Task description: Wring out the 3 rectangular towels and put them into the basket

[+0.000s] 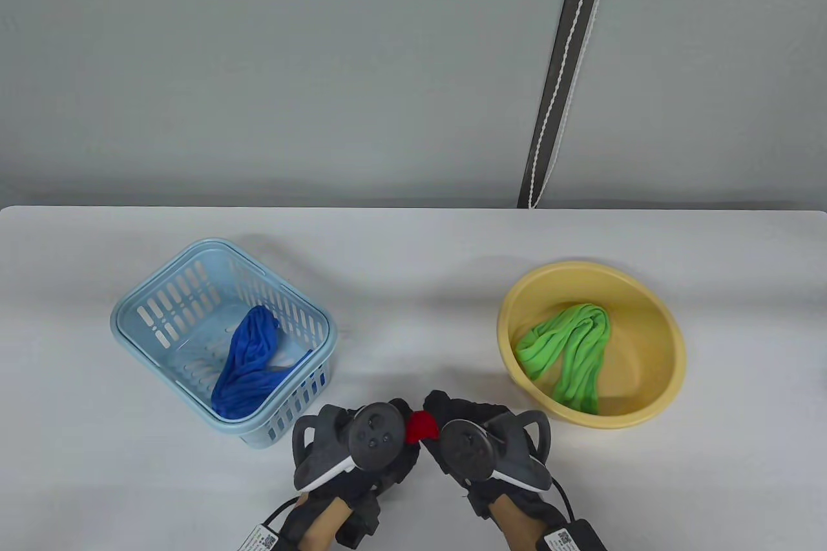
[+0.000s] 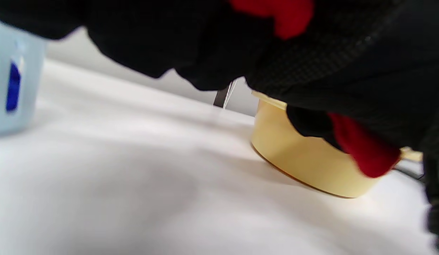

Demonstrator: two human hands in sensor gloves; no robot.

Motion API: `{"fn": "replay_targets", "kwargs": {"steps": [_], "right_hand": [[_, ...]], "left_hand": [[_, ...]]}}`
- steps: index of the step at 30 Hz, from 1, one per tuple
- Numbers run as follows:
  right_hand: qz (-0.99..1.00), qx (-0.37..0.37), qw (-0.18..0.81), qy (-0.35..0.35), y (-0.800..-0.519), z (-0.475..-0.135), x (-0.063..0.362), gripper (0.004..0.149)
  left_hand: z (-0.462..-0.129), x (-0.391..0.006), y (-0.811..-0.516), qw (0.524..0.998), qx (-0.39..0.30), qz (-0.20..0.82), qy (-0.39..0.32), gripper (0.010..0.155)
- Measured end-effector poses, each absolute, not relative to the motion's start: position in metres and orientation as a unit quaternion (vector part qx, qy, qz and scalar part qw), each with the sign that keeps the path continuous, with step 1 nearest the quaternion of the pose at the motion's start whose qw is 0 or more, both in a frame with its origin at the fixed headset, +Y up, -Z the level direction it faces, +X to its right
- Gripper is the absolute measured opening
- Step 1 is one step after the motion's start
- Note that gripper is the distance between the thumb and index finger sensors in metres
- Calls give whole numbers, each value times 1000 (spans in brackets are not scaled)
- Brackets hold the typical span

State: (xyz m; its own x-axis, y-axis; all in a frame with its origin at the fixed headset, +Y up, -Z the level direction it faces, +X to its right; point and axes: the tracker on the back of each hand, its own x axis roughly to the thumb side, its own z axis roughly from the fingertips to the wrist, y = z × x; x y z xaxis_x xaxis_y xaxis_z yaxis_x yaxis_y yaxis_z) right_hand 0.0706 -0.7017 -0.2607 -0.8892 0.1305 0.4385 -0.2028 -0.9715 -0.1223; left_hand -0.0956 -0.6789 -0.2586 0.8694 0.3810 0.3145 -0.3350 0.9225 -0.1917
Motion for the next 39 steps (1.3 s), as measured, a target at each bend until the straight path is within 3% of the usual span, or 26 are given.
{"fn": "replay_targets", "kwargs": {"steps": [1,7,20,24,39], "right_hand": [[965,231,67,-100,-701,-259,70,40],[954,253,59,-153,-697,-257,70,40],[923,285,110,-235,-685,-256,71,40],[917,286,119,-252,-682,-257,74,40],[888,298,101,-334,-668,-249,77,40]], "left_hand": [[-261,-97,-680,956,-109,213,-171,45],[-268,-107,-685,908,-205,333,-150,47],[-270,-111,-708,741,-328,562,-169,43],[-270,-106,-710,712,-343,586,-179,42],[-267,-85,-721,516,-437,697,-238,39]]}}
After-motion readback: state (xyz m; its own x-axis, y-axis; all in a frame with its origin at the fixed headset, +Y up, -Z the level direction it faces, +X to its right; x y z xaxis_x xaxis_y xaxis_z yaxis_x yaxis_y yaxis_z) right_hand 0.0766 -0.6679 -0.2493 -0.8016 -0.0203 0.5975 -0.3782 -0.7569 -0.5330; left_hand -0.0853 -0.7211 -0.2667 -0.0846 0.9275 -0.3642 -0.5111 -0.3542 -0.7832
